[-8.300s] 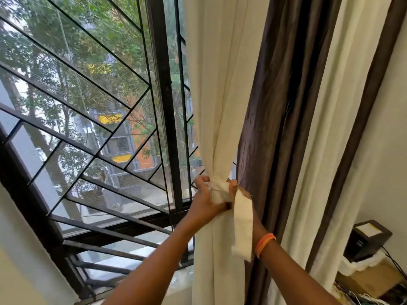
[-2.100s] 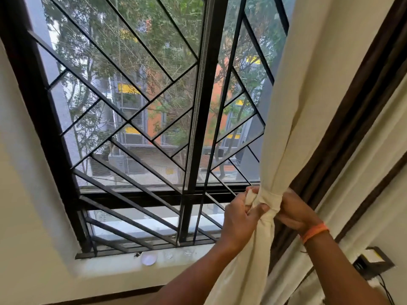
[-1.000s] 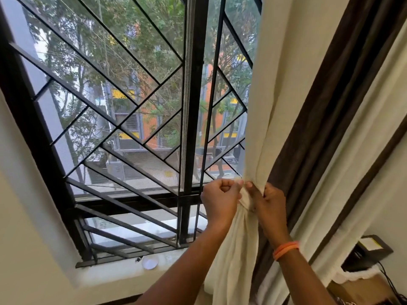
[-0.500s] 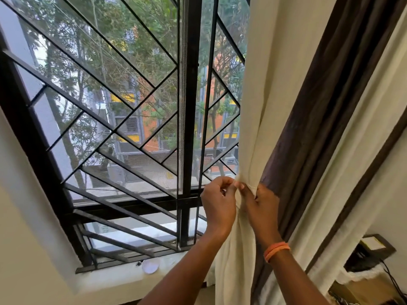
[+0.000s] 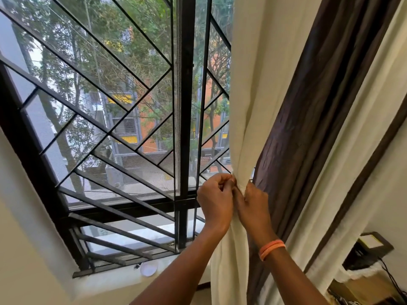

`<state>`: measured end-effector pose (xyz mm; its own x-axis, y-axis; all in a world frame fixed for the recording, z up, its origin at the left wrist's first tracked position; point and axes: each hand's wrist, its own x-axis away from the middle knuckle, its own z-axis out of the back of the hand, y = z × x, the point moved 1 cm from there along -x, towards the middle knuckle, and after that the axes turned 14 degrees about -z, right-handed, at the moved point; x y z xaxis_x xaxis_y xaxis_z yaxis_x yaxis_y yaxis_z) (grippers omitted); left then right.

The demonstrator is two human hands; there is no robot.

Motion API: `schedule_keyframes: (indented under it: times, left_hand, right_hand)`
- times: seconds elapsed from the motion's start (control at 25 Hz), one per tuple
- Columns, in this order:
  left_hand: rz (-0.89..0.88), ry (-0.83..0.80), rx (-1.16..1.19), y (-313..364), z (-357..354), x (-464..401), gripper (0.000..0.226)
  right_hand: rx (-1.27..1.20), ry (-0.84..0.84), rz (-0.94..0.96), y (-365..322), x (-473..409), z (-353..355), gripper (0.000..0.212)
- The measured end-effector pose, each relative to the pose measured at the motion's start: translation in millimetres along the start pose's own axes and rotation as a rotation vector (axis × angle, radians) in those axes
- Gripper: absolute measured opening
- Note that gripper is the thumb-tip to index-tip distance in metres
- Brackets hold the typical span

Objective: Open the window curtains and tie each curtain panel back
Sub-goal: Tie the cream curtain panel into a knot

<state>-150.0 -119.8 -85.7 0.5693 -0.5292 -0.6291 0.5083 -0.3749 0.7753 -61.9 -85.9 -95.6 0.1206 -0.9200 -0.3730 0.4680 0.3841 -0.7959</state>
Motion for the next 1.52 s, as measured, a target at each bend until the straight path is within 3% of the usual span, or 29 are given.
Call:
schedule_keyframes:
  times: [0.16,0.28,0.48,0.6,0.72,0.8,0.92,1.04,1.24,1.4,1.52]
  left_hand:
    - [-0.114,-0.085,-0.031,-10,2,-4,0.014]
    - [-0.262,-0.164,-0.071,-12,1,-2,0.012]
    - [-0.413,-0.304,-0.145,-20,-6,-5,0.014]
    - [-0.343,-0.412,-0.080,-21,-8,-7,0.020]
    - [-0.287,-0.513,-0.036,-18,-2,-13,0.019]
    - [-0.242,-0.466,0.005,-14,3,-24,0.021]
    - [0.014,-0.377,0.266,2,7,-46,0.057]
    - [0.020,-0.391,0.312,26,0,-75,0.080]
    - [-0.037,-0.302,0.241,51,-15,-119,0.060]
    - [-0.094,-0.319,0.181,48,-14,-136,0.042]
    - [-0.141,-0.196,0.048,43,-2,-148,0.037]
  right_hand:
    - [-0.344,-0.311,-0.155,9,-6,7,0.024]
    - [-0.524,-0.347,-0.294,9,-12,11,0.024]
    - [-0.552,-0.355,-0.349,4,-12,13,0.029]
    - [-0.525,-0.350,-0.331,4,-14,10,0.040]
    - [-0.444,-0.372,-0.307,10,-21,14,0.038]
    - [-0.405,-0.386,-0.306,8,-28,19,0.036]
    - [-0.527,-0.356,-0.282,-6,-40,28,0.039]
    - [-0.615,-0.294,-0.185,-33,-57,40,0.034]
    - [-0.695,-0.163,-0.086,-74,-101,58,0.040]
    - [-0.656,-0.138,-0.054,-85,-122,64,0.043]
    - [-0.573,-0.126,-0.036,-93,-131,68,0.047]
